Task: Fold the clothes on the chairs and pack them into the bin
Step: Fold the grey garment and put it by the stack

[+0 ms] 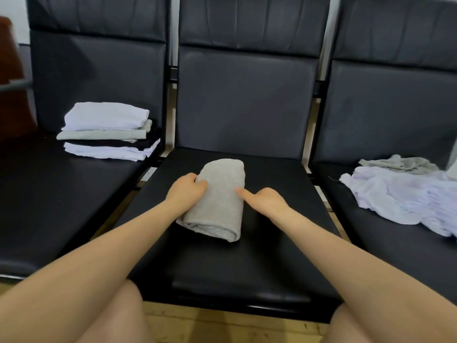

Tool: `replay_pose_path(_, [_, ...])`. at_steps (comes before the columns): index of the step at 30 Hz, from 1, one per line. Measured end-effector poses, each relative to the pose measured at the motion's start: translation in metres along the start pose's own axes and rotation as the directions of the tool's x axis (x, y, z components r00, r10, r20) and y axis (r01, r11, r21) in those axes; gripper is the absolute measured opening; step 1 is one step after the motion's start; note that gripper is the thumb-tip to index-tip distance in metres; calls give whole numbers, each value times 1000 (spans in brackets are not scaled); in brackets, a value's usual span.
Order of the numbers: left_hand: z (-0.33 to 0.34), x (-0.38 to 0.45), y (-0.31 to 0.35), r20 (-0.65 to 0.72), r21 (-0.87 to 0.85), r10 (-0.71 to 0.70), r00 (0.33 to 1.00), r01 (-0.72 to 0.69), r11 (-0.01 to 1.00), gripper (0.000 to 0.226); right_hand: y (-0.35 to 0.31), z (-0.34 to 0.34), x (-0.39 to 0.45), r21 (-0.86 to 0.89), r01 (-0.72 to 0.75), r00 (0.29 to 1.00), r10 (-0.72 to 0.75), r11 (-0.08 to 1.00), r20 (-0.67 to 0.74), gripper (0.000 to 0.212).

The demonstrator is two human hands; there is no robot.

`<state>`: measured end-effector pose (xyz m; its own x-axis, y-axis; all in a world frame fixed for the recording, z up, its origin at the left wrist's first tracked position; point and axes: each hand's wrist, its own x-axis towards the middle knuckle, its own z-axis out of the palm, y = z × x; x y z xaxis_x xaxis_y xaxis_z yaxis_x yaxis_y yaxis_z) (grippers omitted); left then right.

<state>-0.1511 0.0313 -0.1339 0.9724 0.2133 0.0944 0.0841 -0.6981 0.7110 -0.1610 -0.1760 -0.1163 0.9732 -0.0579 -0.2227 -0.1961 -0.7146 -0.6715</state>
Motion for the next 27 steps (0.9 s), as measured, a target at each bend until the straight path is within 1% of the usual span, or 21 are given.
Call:
replay_pose_path(1, [-1, 1, -6, 23, 114, -4, 1000, 2, 994, 23, -4, 5, -2, -58, 42, 999, -42, 997, 4, 65])
replay_pose_path(2, [-2, 1, -12, 45, 212, -19, 999, 9, 977, 25, -8, 11, -3, -83, 72, 997, -70, 994, 27, 64])
replay_pose_path(3, [-3, 1, -17, 55, 274, -34, 998, 18, 962, 28, -12, 19, -4, -79, 91, 995, -87, 993, 59, 62])
replay_pose_path(4, [-5, 0, -19, 51, 295, -40, 998, 23, 955, 30, -16, 25, -5, -42, 106, 991, -102, 993, 81, 59])
replay_pose_path(5, [-7, -1, -21, 43, 286, -30, 999, 16, 958, 31, -21, 29, -5, 43, 127, 987, -131, 991, 95, 53])
replay_pose_path(7, [-10, -6, -19, 46, 193, -26, 999, 17, 981, 32, -29, 27, -9, 307, 160, 973, -203, 938, 112, 37])
replay_pose_path(8, [-12, -10, -16, 53, 56, -60, 997, 57, 997, 36, -33, 22, -12, 400, 168, 967, -229, 901, 110, 33])
replay_pose_path(9, [-14, -15, -10, 88, -154, -124, 988, 137, 979, 41, -36, 15, -14, 436, 184, 963, -251, 881, 100, 31])
replay_pose_path(10, [-15, -20, -3, 166, -377, -189, 968, 240, 894, 45, -38, 7, -16, 450, 205, 957, -274, 869, 94, 31])
replay_pose_path(11, [-16, -23, 2, 271, -548, -214, 938, 333, 767, 48, -39, -1, -18, 465, 224, 950, -299, 857, 93, 31])
replay_pose_path(12, [-17, -26, 6, 369, -647, -195, 909, 402, 648, 48, -38, -7, -20, 491, 238, 940, -326, 838, 102, 32])
replay_pose_path(14, [-19, -32, 14, 532, -730, -103, 840, 517, 447, 54, -35, -19, -23, 566, 229, 914, -375, 792, 155, 38])
replay_pose_path(16, [-21, -36, 20, 630, -746, -8, 777, 607, 274, 63, -32, -28, -24, 621, 178, 876, -410, 764, 254, 46])
replay_pose_path(17, [-22, -36, 23, 629, -760, 17, 777, 610, 225, 63, -31, -31, -23, 634, 150, 858, -418, 759, 298, 49])
replay_pose_path(18, [-22, -35, 25, 599, -788, 20, 801, 585, 193, 59, -31, -33, -21, 640, 119, 850, -411, 759, 329, 50])
replay_pose_path(21, [-27, -32, 29, 429, -897, -40, 902, 431, 95, 42, -28, -29, -12, 635, 18, 893, -298, 773, 337, 47])
replay_pose_path(22, [-30, -31, 29, 379, -922, -46, 924, 382, 62, 35, -25, -25, -11, 628, -18, 892, -271, 778, 361, 47])
replay_pose_path(23, [-33, -31, 29, 334, -941, -39, 942, 336, 43, 30, -24, -21, -10, 606, -52, 874, -257, 794, 412, 48])
replay_pose_path(25, [-42, -28, 25, 244, -968, -72, 967, 247, 44, 26, -22, -8, -10, 489, -71, 822, -227, 869, 522, 50])
replay_pose_path(26, [-48, -26, 22, 193, -977, -125, 973, 202, 64, 27, -22, -2, -10, 428, -63, 808, -205, 902, 552, 51])
replay_pose_path(27, [-54, -24, 18, 136, -983, -190, 972, 157, 96, 29, -24, 5, -9, 404, -60, 804, -196, 913, 562, 51])
